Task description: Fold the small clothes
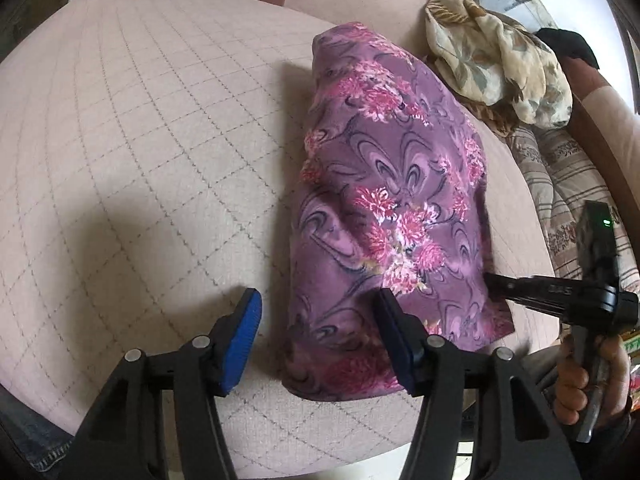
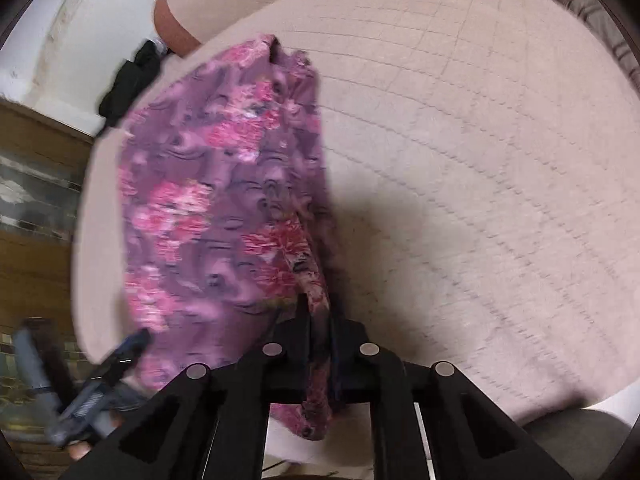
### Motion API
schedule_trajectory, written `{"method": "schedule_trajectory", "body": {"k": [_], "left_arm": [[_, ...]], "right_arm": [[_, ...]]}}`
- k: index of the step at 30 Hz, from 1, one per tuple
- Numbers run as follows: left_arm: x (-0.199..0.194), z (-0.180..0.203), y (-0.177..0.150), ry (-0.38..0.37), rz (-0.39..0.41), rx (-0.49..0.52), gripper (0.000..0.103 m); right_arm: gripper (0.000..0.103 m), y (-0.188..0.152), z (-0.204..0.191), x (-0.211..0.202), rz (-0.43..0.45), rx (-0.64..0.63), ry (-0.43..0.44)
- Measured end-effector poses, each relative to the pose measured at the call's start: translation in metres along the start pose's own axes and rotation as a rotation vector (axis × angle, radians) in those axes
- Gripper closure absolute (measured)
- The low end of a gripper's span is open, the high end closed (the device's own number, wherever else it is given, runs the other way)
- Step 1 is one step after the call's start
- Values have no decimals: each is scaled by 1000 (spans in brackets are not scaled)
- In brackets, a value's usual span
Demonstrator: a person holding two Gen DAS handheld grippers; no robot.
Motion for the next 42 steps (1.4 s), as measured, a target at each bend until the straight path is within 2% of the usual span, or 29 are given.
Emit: {"method": "schedule_trajectory", "body": {"k": [2,4,5,6,7,8,9,12,14,17,19,21,23,25,27,28,29,31,33,34,36,37,38,39,40,41,42], "left_arm": [[-4,1,1,0,-1,-1,45],[-14,6,5,-14,5,-1,45],[-22,10,12,-33,17,3,44],[-28,13,16,-46,23,5,41],[-35,17,25,-66,31,0,32],[-39,20,34,-78,39,-2,26],[-43,23,46,-85,50,2,24],[-40,34,91,-59,44,37,23],[-26,35,129,-48,31,21,23],[-1,25,170,-65,10,-33,23],[19,13,191,-67,-1,-57,23],[39,-1,200,-105,-7,-82,23],[57,-14,201,-132,-21,-144,23],[75,-17,198,-190,-67,-209,26],[77,-13,200,-181,-58,-190,44],[77,-10,201,-195,-59,-176,69],[75,-6,202,-196,-64,-158,75],[68,6,203,-187,-47,-73,76],[74,4,203,-160,-38,-54,76],[81,-5,202,-150,-45,-87,74],[84,-17,199,-160,-45,-168,61],[80,-17,198,-153,-47,-174,53],[71,-13,198,-133,-39,-160,52],[66,-11,198,-123,-30,-149,51],[59,-8,198,-125,-20,-140,45],[52,-4,198,-141,-19,-143,37],[47,-2,196,-148,-22,-152,35]], "right_arm": [[93,2,-1,-5,12,-5,-33],[85,5,-2,-16,40,5,-15],[77,6,-2,-28,71,10,10],[60,8,-1,-37,94,10,32],[49,11,-1,-47,120,8,57],[33,18,-3,-62,155,4,92],[28,25,-7,-73,179,2,116],[27,65,-25,-96,218,-14,171],[27,99,-38,-100,227,-29,200],[27,149,-54,-74,202,-15,196],[29,171,-51,-47,164,16,214],[52,180,-48,-19,123,55,270],[61,183,-45,2,62,94,312],[68,182,-53,11,36,62,356],[97,181,-55,14,40,51,305],[97,185,-53,12,50,65,309],[97,186,-50,4,74,84,317],[99,190,-49,-18,151,63,272],[99,196,-45,-12,185,49,155],[100,195,-41,3,148,62,135],[99,187,-41,35,56,70,128],[99,186,-44,33,78,63,118],[94,186,-46,25,92,54,116],[80,185,-48,16,95,55,126],[70,184,-49,7,103,65,144],[49,182,-47,-1,116,72,162],[37,180,-45,-9,136,80,182]]}}
Point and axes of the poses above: each gripper's, at about its wrist camera, not at the fingertips, and x roughly the way its jaws point, z to its right, y to its top, the point moved 4 cm from there along x, roughly the way its jaws point, and after that the axes turned 13 degrees about -y, right-handed, at the moved point
